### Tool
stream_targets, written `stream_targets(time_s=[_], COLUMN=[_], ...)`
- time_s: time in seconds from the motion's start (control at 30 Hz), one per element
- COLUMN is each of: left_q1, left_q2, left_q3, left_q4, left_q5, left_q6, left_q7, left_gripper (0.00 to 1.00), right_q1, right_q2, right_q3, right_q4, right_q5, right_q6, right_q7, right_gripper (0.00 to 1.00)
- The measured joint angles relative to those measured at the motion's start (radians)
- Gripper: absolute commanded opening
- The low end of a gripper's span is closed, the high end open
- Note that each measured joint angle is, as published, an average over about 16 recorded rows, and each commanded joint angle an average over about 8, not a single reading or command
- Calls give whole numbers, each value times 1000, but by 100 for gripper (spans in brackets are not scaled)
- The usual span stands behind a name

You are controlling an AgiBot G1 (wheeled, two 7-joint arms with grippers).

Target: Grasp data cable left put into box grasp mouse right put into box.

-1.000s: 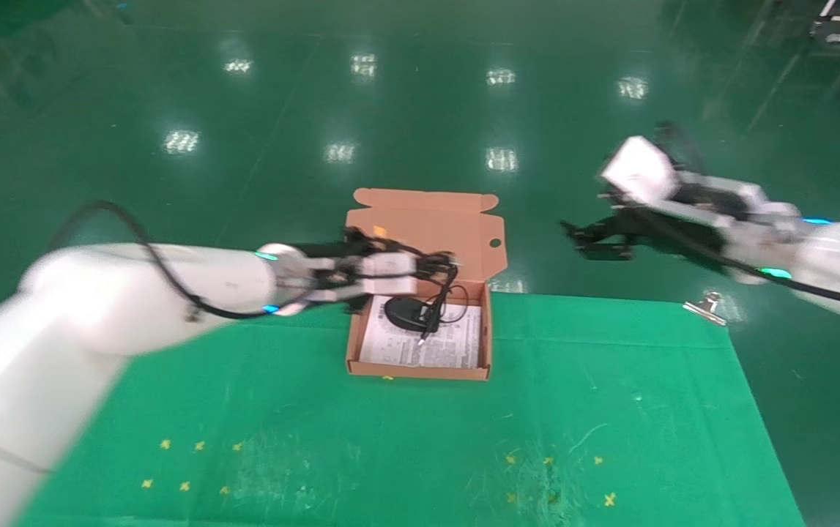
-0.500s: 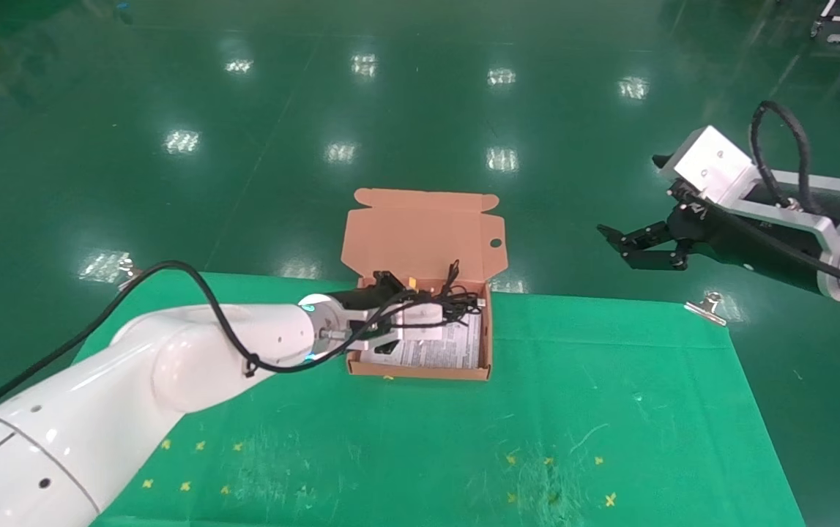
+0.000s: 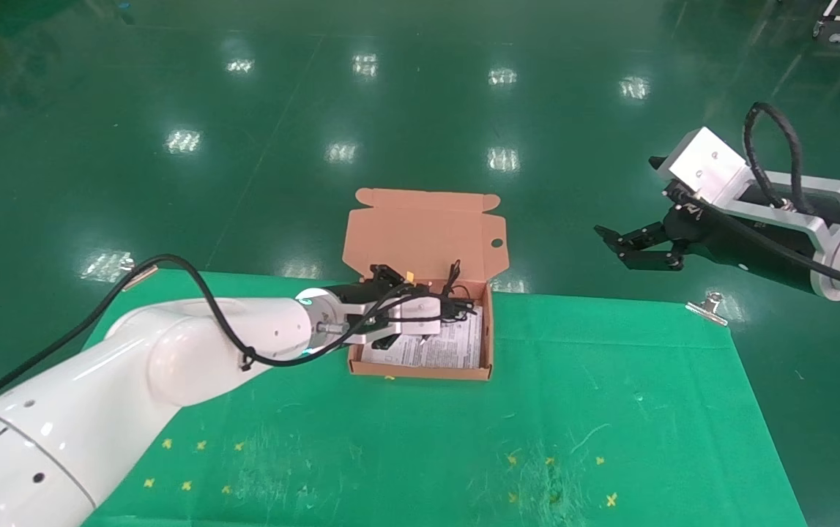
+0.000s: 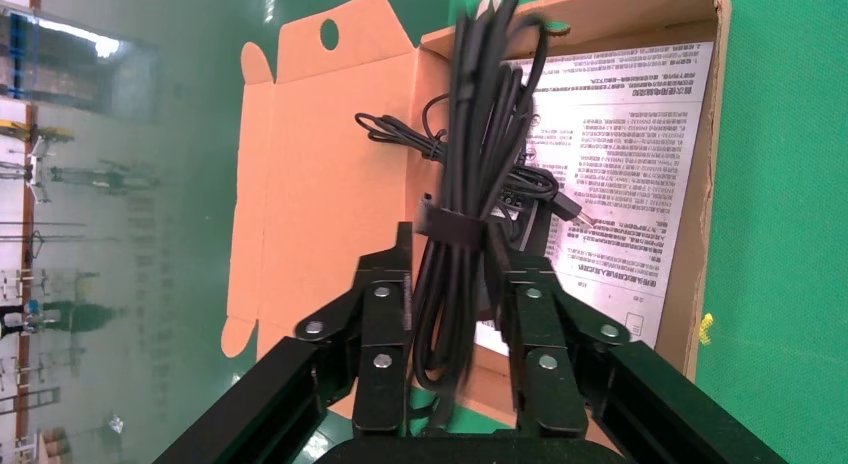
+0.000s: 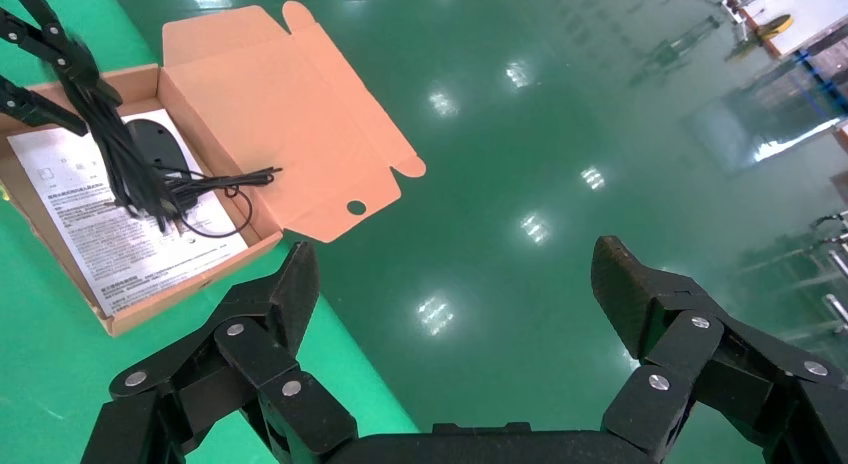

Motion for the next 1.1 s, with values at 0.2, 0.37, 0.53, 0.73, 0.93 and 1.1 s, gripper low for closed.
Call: stream_targets(time_s=[0.2, 0.37, 0.53, 0.73, 0.93, 1.1], left_q1=[-38, -85, -122, -121, -80, -34], left_q2=[-52, -101, -142, -187, -237, -285], left_q3=[-27, -51, -75, -109, -161, -213], left_q4=[-40, -73, -96, -125, -161, -196], left_q5=[-7, -2, 3, -43, -150, -260], left_q6=[5, -1, -4, 30, 110, 191], left_q7=[-32, -67, -92, -102, -99, -94], left_gripper=[100, 100, 100, 100, 100, 100], right_q1=[27, 68, 107, 107, 55, -9], right_q2=[-9, -11, -10, -10, -12, -16], right_q3=[21, 43, 65, 105, 174, 250], right_q4=[-12, -15, -15, -14, -16, -20], right_q5=[25, 46, 59, 84, 137, 197], right_q6=[-10, -37, -73, -139, -219, -301], right_q7=[-25, -55, -83, -115, -146, -177], right_gripper=[100, 100, 100, 100, 100, 100])
